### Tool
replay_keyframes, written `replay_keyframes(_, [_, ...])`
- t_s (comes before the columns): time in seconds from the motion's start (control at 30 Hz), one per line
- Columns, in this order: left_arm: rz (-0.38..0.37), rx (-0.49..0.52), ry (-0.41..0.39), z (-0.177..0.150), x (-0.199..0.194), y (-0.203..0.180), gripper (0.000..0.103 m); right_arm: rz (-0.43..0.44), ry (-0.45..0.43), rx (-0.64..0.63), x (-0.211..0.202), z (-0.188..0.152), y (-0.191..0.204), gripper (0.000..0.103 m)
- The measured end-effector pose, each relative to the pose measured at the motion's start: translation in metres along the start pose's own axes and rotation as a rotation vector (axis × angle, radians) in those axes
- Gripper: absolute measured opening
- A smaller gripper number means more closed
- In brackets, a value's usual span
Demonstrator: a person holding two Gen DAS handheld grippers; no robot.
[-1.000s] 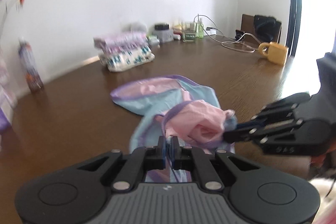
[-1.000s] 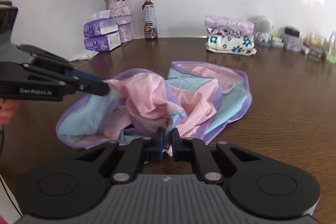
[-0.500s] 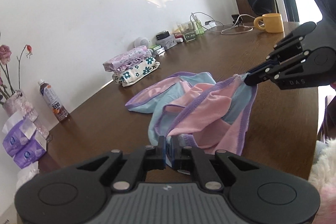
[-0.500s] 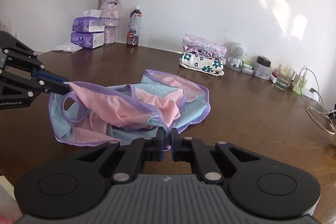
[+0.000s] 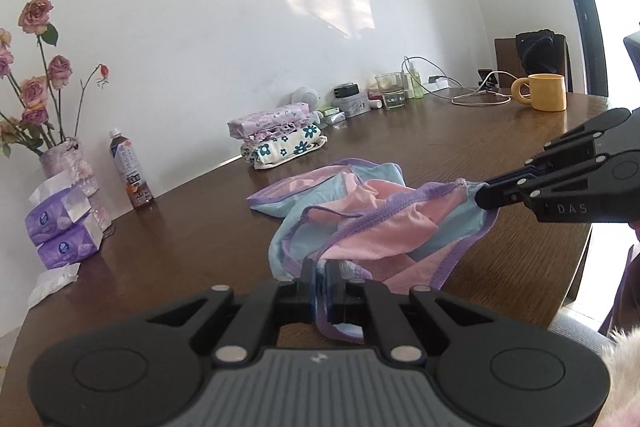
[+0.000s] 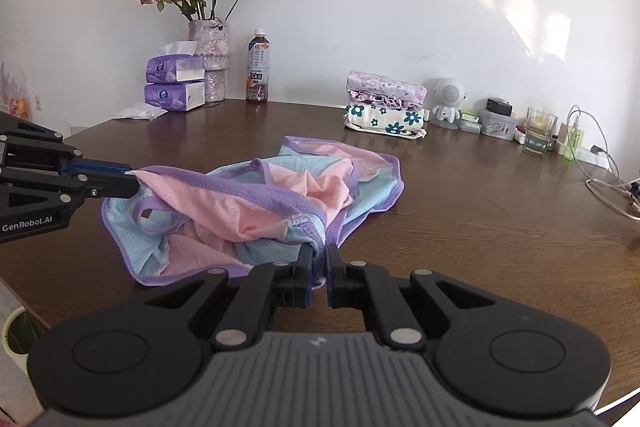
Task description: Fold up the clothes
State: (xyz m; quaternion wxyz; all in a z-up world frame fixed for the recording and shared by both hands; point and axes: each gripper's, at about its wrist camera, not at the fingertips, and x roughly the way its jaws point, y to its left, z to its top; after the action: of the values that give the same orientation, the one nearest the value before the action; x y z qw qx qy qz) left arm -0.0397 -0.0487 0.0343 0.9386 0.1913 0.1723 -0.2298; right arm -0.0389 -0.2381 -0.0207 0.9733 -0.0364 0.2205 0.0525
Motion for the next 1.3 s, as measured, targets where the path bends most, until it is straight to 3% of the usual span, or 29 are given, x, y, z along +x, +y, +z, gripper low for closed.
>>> replay_keyframes(0.27, [0.033, -0.071, 0.0, -0.004, -0.01, -0.002, 0.004, 0.029, -0.006, 0.054, -0.006, -0.007, -0.005, 0.006])
replay_keyframes(0.57, [-0.02, -0.138, 0.032, -0.003, -0.002, 0.009, 0.008, 0.101, -0.013, 0.133, -0.013, -0.015, -0.017, 0.008])
replay_keyframes(0.67, [-0.05, -0.169, 0.04, -0.004, -0.003, 0.016, 0.012, 0.122, -0.014, 0.131, -0.017, -0.014, -0.021, 0.013])
replay_keyframes(0.8, [-0.094, -0.202, 0.048, -0.003, -0.004, 0.027, 0.016, 0.146, -0.017, 0.119, -0.023, -0.012, -0.027, 0.027])
replay_keyframes(0.87, [-0.105, -0.204, 0.054, -0.003, -0.003, 0.03, 0.019, 0.158, -0.019, 0.113, -0.026, -0.011, -0.029, 0.028])
replay_keyframes(1.1, [-0.159, -0.235, 0.114, -0.009, 0.009, 0.037, 0.023, 0.205, 0.072, 0.035, 0.002, -0.011, -0.026, 0.028])
replay_keyframes(1.3, [-0.203, -0.287, 0.145, -0.014, 0.013, 0.051, 0.024, 0.362, 0.149, 0.073, 0.023, -0.002, -0.046, 0.028])
